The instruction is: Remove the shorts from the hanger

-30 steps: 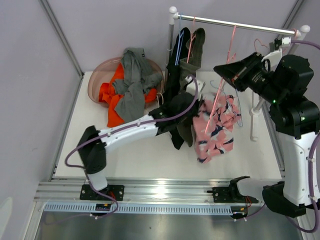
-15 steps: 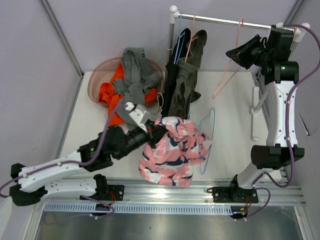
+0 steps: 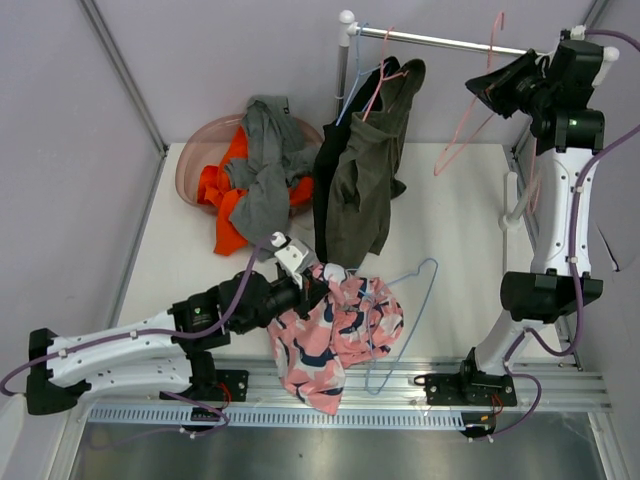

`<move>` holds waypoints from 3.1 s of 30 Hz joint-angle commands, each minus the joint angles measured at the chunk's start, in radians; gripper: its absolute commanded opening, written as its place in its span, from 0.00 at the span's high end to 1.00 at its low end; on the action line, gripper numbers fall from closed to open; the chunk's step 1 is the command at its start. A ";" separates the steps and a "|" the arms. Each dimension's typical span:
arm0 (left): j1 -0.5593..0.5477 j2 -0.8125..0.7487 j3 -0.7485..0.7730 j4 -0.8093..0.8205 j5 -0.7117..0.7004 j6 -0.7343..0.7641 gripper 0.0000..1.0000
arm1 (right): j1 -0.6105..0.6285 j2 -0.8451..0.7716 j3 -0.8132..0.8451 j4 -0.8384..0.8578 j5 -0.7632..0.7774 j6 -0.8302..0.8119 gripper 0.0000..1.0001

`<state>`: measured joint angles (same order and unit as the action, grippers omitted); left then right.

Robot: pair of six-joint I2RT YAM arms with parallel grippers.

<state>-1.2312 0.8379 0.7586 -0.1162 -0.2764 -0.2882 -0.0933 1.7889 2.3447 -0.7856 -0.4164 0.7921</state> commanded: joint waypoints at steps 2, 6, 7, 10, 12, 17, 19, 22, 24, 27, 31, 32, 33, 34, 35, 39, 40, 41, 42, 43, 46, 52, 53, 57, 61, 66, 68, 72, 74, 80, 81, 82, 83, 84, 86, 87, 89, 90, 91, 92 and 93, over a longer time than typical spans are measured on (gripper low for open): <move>-0.004 -0.028 0.073 0.026 -0.017 -0.002 1.00 | -0.003 -0.028 -0.083 0.054 0.002 -0.013 1.00; -0.004 -0.011 0.239 -0.104 -0.102 0.043 1.00 | -0.003 -0.063 -0.191 0.077 0.010 -0.030 0.97; -0.004 -0.010 0.299 -0.126 -0.139 0.056 1.00 | -0.003 -0.081 -0.208 0.077 0.014 -0.042 0.86; -0.004 0.001 0.419 -0.181 -0.202 0.119 1.00 | -0.003 -0.130 -0.268 0.072 0.040 -0.068 0.34; -0.004 0.021 0.537 -0.186 -0.242 0.184 1.00 | -0.003 -0.166 -0.329 0.075 0.056 -0.074 0.01; 0.019 0.114 0.796 -0.145 -0.323 0.378 1.00 | -0.003 -0.349 -0.502 0.106 0.094 -0.094 0.01; 0.042 0.193 0.888 -0.140 -0.320 0.428 1.00 | -0.003 -0.408 -0.588 0.109 0.116 -0.100 0.01; 0.175 0.312 1.045 -0.164 -0.247 0.471 1.00 | -0.005 -0.517 -0.686 0.105 0.122 -0.108 0.01; 0.336 0.434 1.195 -0.215 -0.169 0.448 1.00 | -0.003 -0.612 -0.746 0.106 0.117 -0.097 0.01; 0.547 0.588 1.443 -0.325 -0.049 0.385 1.00 | -0.002 -0.735 -0.866 0.115 0.107 -0.082 0.00; 0.772 0.856 1.733 -0.372 0.065 0.305 1.00 | 0.000 -0.830 -0.952 0.071 0.102 -0.091 0.01; 0.806 0.892 1.763 -0.363 0.081 0.296 1.00 | 0.000 -0.841 -0.964 0.065 0.097 -0.093 0.01; 0.841 0.921 1.798 -0.344 0.095 0.261 1.00 | 0.000 -0.865 -0.978 0.057 0.093 -0.093 0.01; 0.910 0.963 1.806 -0.294 0.118 0.204 1.00 | 0.000 -0.876 -0.993 0.046 0.081 -0.093 0.00; 0.939 0.975 1.800 -0.265 0.156 0.173 1.00 | 0.000 -0.890 -1.025 0.042 0.073 -0.094 0.01; 0.989 1.050 1.771 -0.082 0.243 0.233 1.00 | 0.001 -0.965 -1.120 0.017 0.056 -0.114 0.01; 0.992 1.073 1.769 -0.027 0.226 0.245 1.00 | 0.001 -1.000 -1.143 0.026 0.036 -0.116 0.01; 0.996 1.119 1.766 0.002 0.211 0.254 1.00 | 0.001 -1.017 -1.191 0.037 0.019 -0.114 0.01; 1.001 1.144 1.754 0.035 0.197 0.254 1.00 | 0.001 -1.036 -1.214 0.066 0.002 -0.110 0.01; 1.019 1.170 1.751 0.068 0.171 0.247 1.00 | 0.001 -1.062 -1.235 0.075 -0.039 -0.096 0.01; 1.064 1.248 1.705 0.092 0.134 0.147 0.86 | 0.009 -1.089 -1.269 0.091 -0.105 -0.096 0.01; 1.070 1.317 1.562 -0.021 0.118 0.040 0.01 | 0.049 -1.116 -1.205 -0.003 -0.157 -0.156 0.01; 1.069 1.317 1.562 -0.051 0.109 0.026 0.01 | 0.056 -1.108 -1.196 -0.024 -0.151 -0.156 0.01; 1.044 1.242 1.533 -0.200 0.068 -0.038 0.01 | 0.136 -1.108 -1.220 -0.128 -0.056 -0.142 0.01; 0.997 1.078 1.403 -0.232 0.074 0.018 0.01 | 0.285 -1.067 -1.363 -0.133 0.116 -0.091 0.00; 0.909 0.890 1.325 -0.324 0.120 0.245 0.01 | 0.567 -0.978 -1.443 -0.132 0.393 -0.010 0.01; 0.882 0.774 1.226 -0.349 0.141 0.262 0.01 | 0.596 -0.965 -1.452 -0.110 0.398 0.019 0.01; 0.732 0.487 0.909 -0.301 0.212 0.262 0.01 | 0.607 -0.973 -1.496 -0.058 0.412 0.052 0.01; 0.665 0.382 0.697 -0.289 0.200 0.221 0.02 | 0.607 -0.968 -1.500 -0.060 0.415 0.061 0.01; 0.380 0.176 0.420 -0.371 0.218 0.164 0.13 | 0.615 -0.988 -1.438 -0.116 0.516 0.075 0.01; 0.299 0.167 0.356 -0.390 0.207 0.156 0.13 | 0.613 -0.996 -1.418 -0.125 0.562 0.075 0.01; 0.256 0.159 0.337 -0.398 0.191 0.147 0.11 | 0.613 -1.000 -1.376 -0.133 0.580 0.075 0.01; 0.219 0.158 0.293 -0.398 0.168 0.136 0.10 | 0.613 -1.005 -1.356 -0.145 0.597 0.075 0.01; 0.143 0.161 0.251 -0.390 0.160 0.130 0.08 | 0.615 -1.008 -1.337 -0.150 0.619 0.076 0.01; 0.087 0.208 0.208 -0.402 0.143 0.103 0.04 | 0.615 -1.008 -1.296 -0.155 0.630 0.075 0.01; 0.052 0.234 0.199 -0.418 0.141 0.089 0.04 | 0.613 -1.005 -1.286 -0.156 0.636 0.078 0.00; 0.024 0.314 0.153 -0.416 0.135 0.058 0.03 | 0.613 -1.005 -1.279 -0.155 0.625 0.081 0.01; -0.009 0.341 0.145 -0.409 0.132 0.051 0.03 | 0.613 -1.008 -1.280 -0.155 0.623 0.084 0.01; -0.030 0.364 0.136 -0.404 0.115 0.041 0.03 | 0.615 -1.011 -1.285 -0.153 0.620 0.085 0.00; -0.057 0.409 0.137 -0.395 0.108 0.020 0.03 | 0.613 -1.016 -1.292 -0.156 0.619 0.087 0.01; -0.066 0.427 0.137 -0.387 0.108 0.008 0.03 | 0.615 -1.017 -1.297 -0.158 0.619 0.088 0.01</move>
<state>-1.2518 1.2236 0.8948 -0.5316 -0.1276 -0.2081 0.5156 0.7784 1.0401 -0.9333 0.1665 0.8639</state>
